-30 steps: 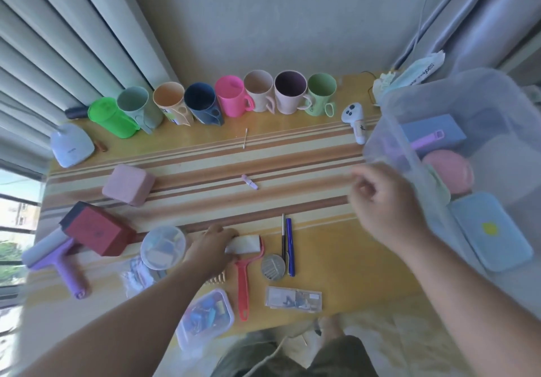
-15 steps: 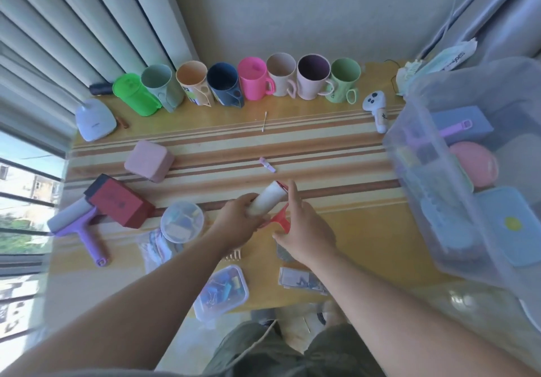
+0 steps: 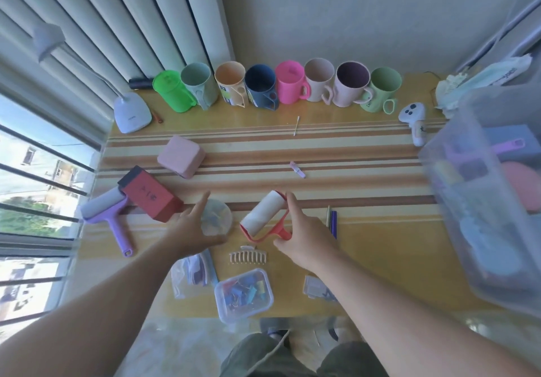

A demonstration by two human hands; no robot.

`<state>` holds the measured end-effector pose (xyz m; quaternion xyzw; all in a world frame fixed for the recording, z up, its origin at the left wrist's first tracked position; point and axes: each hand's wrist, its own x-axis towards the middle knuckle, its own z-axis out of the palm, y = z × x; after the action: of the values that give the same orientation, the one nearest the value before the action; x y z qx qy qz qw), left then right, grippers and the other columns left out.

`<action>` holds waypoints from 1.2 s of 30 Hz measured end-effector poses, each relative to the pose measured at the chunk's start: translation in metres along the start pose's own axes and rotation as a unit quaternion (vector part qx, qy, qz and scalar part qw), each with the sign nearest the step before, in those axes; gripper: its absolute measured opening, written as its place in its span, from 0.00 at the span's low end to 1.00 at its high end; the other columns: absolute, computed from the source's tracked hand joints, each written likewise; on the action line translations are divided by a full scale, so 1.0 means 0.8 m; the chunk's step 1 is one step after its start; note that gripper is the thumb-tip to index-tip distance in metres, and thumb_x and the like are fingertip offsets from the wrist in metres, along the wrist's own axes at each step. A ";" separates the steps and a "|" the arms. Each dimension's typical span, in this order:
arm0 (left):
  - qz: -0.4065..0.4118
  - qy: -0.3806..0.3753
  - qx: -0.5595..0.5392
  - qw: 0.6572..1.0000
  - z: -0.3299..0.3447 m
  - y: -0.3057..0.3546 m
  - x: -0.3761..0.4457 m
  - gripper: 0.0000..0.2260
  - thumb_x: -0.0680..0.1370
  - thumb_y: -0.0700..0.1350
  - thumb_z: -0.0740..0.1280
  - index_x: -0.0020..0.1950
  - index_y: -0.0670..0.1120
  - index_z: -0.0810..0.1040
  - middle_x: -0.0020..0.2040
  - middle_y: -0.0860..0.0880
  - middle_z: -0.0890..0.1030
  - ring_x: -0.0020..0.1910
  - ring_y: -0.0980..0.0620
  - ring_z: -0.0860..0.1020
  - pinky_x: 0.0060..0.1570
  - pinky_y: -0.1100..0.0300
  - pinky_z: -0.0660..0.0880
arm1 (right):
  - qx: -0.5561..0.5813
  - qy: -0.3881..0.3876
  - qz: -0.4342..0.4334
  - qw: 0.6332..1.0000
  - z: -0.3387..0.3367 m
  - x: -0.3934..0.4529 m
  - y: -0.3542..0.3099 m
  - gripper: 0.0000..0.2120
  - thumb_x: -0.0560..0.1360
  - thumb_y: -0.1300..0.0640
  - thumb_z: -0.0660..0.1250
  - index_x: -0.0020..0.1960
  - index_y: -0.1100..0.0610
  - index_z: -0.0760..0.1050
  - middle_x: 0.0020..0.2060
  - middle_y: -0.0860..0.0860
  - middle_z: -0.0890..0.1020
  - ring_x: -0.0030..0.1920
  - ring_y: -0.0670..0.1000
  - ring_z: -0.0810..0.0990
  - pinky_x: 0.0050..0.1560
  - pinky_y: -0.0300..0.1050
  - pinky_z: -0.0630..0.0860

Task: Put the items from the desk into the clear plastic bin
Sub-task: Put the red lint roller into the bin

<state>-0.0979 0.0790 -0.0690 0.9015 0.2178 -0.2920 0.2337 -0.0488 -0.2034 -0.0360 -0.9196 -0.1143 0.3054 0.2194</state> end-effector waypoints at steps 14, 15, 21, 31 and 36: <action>0.119 0.080 0.024 0.989 -0.036 0.130 -0.004 0.49 0.60 0.56 0.79 0.76 0.61 0.58 0.65 0.44 0.69 0.59 0.40 0.75 0.55 0.47 0.77 | 0.107 0.105 0.027 0.988 -0.117 -0.074 0.074 0.44 0.75 0.46 0.76 0.80 0.35 0.51 0.36 0.45 0.84 0.36 0.45 0.84 0.37 0.53 0.85; 0.142 0.082 0.018 0.986 -0.046 0.165 -0.008 0.48 0.60 0.57 0.80 0.75 0.62 0.58 0.65 0.44 0.69 0.60 0.38 0.75 0.56 0.47 0.76 | 0.127 0.128 0.025 0.983 -0.140 -0.085 0.088 0.43 0.74 0.46 0.76 0.79 0.34 0.52 0.38 0.45 0.85 0.38 0.45 0.85 0.39 0.53 0.85; 0.364 0.131 0.024 0.922 -0.081 0.426 -0.056 0.50 0.62 0.55 0.81 0.77 0.60 0.57 0.65 0.41 0.69 0.65 0.35 0.72 0.61 0.44 0.72 | 0.165 0.289 0.082 0.939 -0.284 -0.173 0.209 0.45 0.74 0.47 0.77 0.80 0.32 0.53 0.37 0.48 0.84 0.38 0.45 0.84 0.40 0.49 0.82; 0.459 0.094 0.194 0.862 0.015 0.750 -0.064 0.50 0.62 0.73 0.69 0.79 0.67 0.48 0.66 0.41 0.71 0.68 0.37 0.71 0.68 0.44 0.69 | -0.037 0.149 0.248 0.956 -0.304 -0.195 0.437 0.44 0.72 0.45 0.72 0.80 0.41 0.50 0.53 0.54 0.83 0.55 0.61 0.84 0.45 0.50 0.76; 0.415 0.074 0.224 0.879 0.096 0.833 -0.012 0.51 0.63 0.76 0.65 0.81 0.64 0.46 0.71 0.38 0.70 0.70 0.33 0.70 0.66 0.41 0.71 | 0.039 0.097 0.192 0.976 -0.260 -0.152 0.458 0.48 0.72 0.47 0.71 0.83 0.39 0.44 0.57 0.51 0.83 0.57 0.59 0.83 0.48 0.53 0.79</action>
<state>0.2148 -0.4958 0.0774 0.9564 -0.2309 -0.1418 0.1090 0.0106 -0.6363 0.0018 -0.9403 0.0983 0.2558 0.2018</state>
